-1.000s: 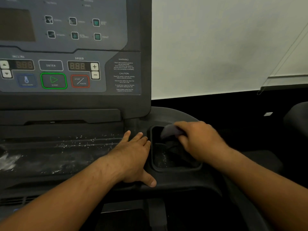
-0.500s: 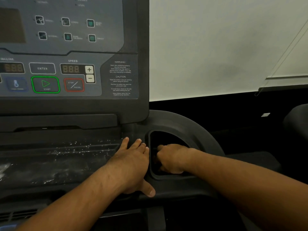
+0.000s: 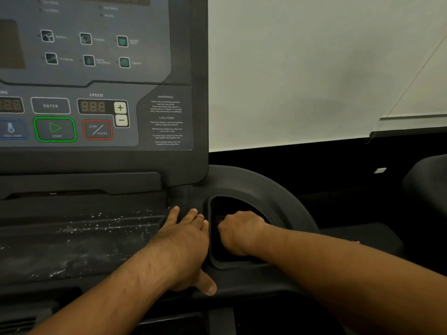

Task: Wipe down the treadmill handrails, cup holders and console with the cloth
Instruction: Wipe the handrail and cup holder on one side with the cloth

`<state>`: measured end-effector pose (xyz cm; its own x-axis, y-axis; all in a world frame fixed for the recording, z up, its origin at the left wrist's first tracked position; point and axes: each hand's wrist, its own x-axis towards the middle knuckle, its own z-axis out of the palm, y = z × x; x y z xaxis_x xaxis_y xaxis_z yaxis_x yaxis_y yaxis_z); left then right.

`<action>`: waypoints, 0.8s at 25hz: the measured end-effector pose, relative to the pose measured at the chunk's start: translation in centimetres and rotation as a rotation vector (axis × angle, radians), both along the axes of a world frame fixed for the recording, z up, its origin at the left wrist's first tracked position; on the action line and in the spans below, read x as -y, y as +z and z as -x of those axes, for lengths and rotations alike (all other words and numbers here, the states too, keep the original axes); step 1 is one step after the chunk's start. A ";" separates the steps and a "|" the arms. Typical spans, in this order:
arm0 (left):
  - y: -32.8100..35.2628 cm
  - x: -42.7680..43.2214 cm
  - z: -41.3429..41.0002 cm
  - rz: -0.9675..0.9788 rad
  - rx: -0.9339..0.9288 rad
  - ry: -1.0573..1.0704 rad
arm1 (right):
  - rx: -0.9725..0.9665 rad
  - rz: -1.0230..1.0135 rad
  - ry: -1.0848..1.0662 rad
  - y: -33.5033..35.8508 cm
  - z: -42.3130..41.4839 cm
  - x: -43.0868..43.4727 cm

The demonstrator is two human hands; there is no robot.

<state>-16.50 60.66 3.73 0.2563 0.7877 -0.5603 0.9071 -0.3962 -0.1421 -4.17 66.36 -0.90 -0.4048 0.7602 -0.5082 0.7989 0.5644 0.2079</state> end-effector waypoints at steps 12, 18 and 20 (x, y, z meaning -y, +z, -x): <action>-0.1 -0.1 0.3 0.000 0.049 0.017 | -0.174 0.098 -0.309 -0.8 -1.3 -0.3; -0.6 0.0 0.7 -0.008 0.082 0.030 | -0.244 0.106 -0.167 -1.2 -1.1 -1.3; -0.6 0.0 0.6 -0.009 0.072 0.025 | -0.205 0.093 -0.079 -1.1 -1.3 -1.5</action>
<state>-17.05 60.71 3.10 0.2757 0.7992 -0.5341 0.9247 -0.3723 -0.0796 -2.89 67.89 -2.04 -0.4475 0.7475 -0.4910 0.8616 0.5075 -0.0127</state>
